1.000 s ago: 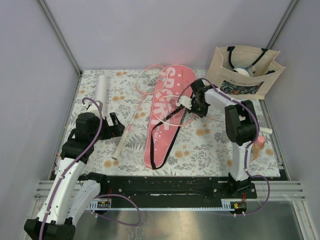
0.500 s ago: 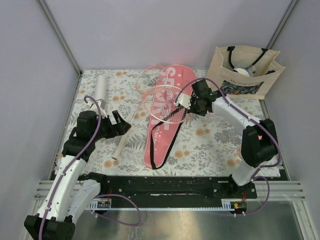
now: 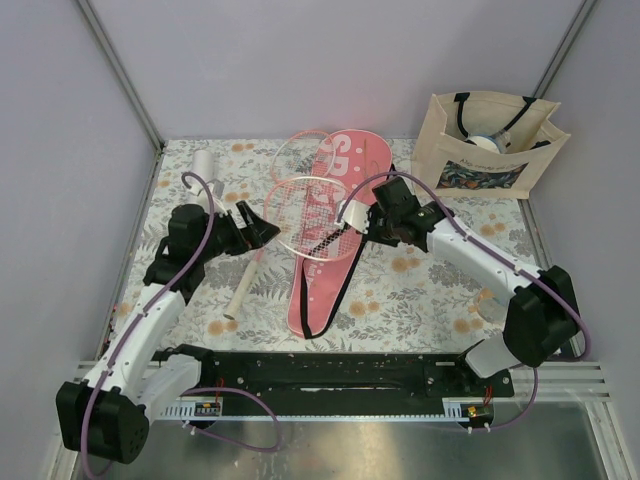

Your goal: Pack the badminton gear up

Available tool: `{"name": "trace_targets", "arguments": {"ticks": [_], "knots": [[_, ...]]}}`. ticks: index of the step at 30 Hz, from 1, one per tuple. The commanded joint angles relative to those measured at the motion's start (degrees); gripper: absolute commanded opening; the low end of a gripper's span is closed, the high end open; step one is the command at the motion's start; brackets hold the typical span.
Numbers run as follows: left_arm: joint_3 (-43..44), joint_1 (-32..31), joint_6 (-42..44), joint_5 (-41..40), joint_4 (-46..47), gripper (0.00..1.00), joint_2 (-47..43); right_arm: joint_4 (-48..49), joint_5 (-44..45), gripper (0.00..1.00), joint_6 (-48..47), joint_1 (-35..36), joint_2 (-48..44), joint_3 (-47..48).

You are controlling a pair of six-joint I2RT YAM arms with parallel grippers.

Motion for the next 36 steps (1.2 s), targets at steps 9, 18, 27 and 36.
{"name": "trace_targets", "arguments": {"ticks": [9,18,27,36], "knots": [[1.05,-2.12,-2.96,3.97,12.24,0.58,3.56,7.28,-8.26,0.0,10.37,2.32,-6.56,0.33],[7.28,-1.85,-1.74,7.49,7.68,0.02,0.92,8.34,-15.99,0.34,16.69,2.32,-9.02,-0.46],[24.05,4.73,9.77,14.07,-6.81,0.0,2.68,-0.09,-22.94,0.79,29.6,2.06,-11.74,7.61],[41.55,11.24,20.32,22.69,-21.06,0.0,9.35,3.84,-39.88,0.84,38.49,-6.62,-17.37,0.43]]}}
